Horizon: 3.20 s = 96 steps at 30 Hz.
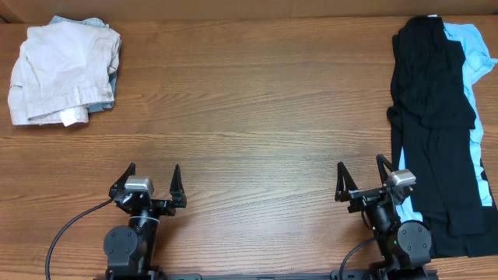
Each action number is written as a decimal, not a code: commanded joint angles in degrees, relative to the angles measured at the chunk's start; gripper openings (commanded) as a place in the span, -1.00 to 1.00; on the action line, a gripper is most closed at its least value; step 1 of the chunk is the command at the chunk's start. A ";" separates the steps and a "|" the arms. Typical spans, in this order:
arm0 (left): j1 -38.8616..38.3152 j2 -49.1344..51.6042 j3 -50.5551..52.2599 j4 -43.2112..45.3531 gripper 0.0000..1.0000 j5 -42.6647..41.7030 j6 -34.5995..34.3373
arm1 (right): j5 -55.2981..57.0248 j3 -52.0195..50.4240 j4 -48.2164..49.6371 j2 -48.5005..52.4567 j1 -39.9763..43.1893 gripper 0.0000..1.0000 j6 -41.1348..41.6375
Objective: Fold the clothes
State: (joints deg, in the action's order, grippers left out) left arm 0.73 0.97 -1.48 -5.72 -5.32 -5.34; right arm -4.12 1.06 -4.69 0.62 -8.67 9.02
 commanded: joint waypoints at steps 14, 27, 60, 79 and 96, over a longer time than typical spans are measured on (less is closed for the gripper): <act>0.00 1.97 0.57 0.04 1.00 3.37 1.53 | 0.00 -0.61 0.28 -0.39 0.17 1.00 0.13; 0.00 1.97 0.57 0.07 1.00 3.37 1.51 | 0.00 -0.61 0.28 -0.39 0.17 1.00 0.13; 0.00 1.97 0.57 0.07 1.00 3.37 1.51 | 0.00 -0.61 0.28 -0.39 0.17 1.00 0.13; -0.02 2.56 -9.27 -3.34 1.00 5.35 -12.07 | -3.50 9.44 -2.71 2.43 0.17 1.00 0.17; -0.07 43.74 -51.34 -22.62 1.00 1.62 -12.37 | -6.47 57.37 -36.22 46.03 0.17 1.00 -0.13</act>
State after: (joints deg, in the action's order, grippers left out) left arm 0.73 36.71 -44.42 -24.49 -2.48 -17.72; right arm -10.31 51.09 -37.65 39.11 -8.67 9.02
